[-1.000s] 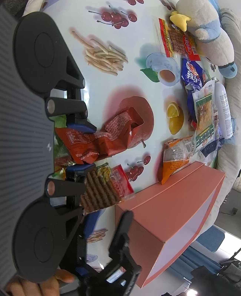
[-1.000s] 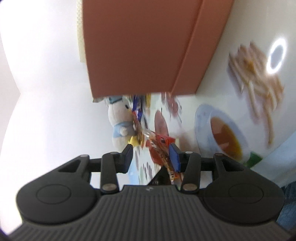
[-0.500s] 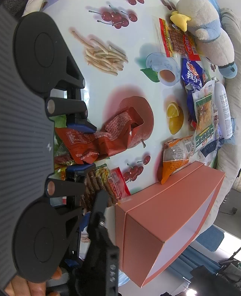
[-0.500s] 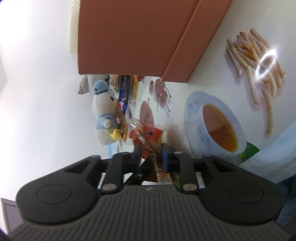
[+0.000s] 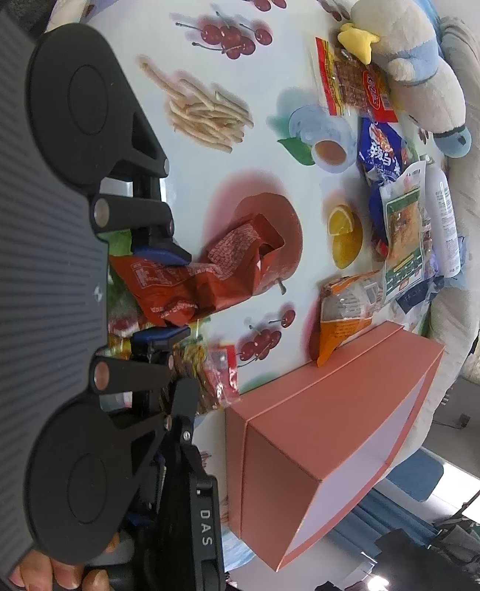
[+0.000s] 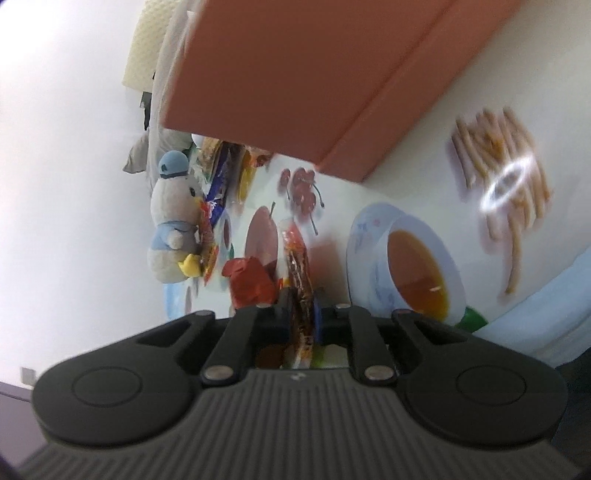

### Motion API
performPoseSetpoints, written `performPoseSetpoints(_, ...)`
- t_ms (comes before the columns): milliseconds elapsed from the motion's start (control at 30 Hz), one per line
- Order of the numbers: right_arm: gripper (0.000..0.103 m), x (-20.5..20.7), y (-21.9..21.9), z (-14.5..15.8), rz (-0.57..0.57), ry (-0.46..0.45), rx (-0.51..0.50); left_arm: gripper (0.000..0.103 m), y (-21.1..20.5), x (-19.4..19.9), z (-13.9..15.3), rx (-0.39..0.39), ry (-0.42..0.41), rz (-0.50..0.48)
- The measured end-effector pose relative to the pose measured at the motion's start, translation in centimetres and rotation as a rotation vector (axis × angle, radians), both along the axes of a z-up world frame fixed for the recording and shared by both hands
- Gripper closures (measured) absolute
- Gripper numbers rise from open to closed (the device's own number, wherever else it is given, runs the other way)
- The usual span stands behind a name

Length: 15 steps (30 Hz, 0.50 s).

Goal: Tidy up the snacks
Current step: 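Lift the red spicy packet with the left tool while the right tool lifts the clear strip pack, then carry both packets over the pink box and open both tools inside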

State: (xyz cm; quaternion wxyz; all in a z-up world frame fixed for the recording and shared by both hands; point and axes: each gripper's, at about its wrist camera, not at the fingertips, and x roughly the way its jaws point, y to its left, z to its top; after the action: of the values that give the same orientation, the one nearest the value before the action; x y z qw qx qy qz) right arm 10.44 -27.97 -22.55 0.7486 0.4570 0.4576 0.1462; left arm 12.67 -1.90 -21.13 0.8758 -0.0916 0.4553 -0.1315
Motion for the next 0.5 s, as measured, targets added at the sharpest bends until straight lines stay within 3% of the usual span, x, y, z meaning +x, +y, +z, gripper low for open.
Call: performPoseSetpoints(500,0.093,-0.5,3.8,6.8,0.100,-0.204,-0.437,0.065,1.3,-0.4,1.2,-0.046,-0.002,0.049)
